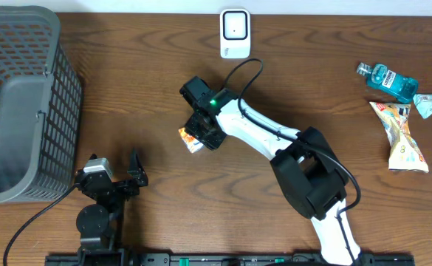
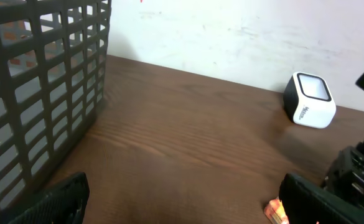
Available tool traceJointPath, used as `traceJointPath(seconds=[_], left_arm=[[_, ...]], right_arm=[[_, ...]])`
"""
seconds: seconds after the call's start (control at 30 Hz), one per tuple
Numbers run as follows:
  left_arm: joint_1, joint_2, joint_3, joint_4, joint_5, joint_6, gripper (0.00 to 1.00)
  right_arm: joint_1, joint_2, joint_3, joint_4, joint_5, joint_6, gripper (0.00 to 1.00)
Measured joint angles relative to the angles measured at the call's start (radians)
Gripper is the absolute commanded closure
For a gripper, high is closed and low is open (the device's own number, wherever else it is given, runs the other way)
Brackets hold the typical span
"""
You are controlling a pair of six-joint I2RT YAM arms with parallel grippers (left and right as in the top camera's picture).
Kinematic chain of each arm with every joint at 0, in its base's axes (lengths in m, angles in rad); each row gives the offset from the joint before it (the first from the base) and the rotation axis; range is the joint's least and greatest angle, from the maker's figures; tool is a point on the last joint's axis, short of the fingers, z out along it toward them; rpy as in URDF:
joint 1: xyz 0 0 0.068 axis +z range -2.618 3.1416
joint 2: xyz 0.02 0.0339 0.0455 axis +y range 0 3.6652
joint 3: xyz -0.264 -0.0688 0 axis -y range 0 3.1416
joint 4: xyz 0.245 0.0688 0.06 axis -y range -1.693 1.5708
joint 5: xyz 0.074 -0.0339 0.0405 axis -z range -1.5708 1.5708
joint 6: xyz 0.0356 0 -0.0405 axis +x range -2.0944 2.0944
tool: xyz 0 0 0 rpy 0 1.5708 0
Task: Scan the item barcode
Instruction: 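Lift the orange tissue pack and hold it in front of the scanner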
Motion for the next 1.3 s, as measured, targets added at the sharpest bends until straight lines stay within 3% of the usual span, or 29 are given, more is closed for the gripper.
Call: traceJointPath(seconds=[0.07, 0.37, 0.47, 0.63, 0.73, 0.83, 1.07, 1.3], left_arm=[[0.000, 0.000, 0.000, 0.000, 0.000, 0.000, 0.02], [0.000, 0.000, 0.000, 0.000, 0.000, 0.000, 0.02], [0.000, 0.000, 0.000, 0.000, 0.000, 0.000, 0.02], [0.000, 0.000, 0.000, 0.000, 0.000, 0.000, 0.02], [0.000, 0.000, 0.000, 0.000, 0.000, 0.000, 0.02], [0.000, 0.000, 0.000, 0.000, 0.000, 0.000, 0.02], [0.000, 0.000, 0.000, 0.000, 0.000, 0.000, 0.02], [0.000, 0.000, 0.000, 0.000, 0.000, 0.000, 0.02]], right_arm=[[0.000, -0.014, -0.024, 0.015, -0.003, 0.016, 0.98], [-0.019, -0.034, -0.048, 0.019, -0.041, -0.037, 0.99], [-0.057, -0.049, -0.071, 0.030, -0.120, -0.203, 0.99], [-0.206, -0.086, -0.087, -0.021, -0.451, -0.640, 0.97], [-0.317, -0.123, -0.087, -0.110, -0.709, -0.894, 0.98], [-0.428, -0.148, -0.087, -0.248, -0.869, -1.022, 0.99], [-0.617, -0.150, -0.087, -0.676, -0.978, -1.047, 0.99], [-0.704, -0.150, -0.089, -0.935, -0.928, -1.183, 0.99]])
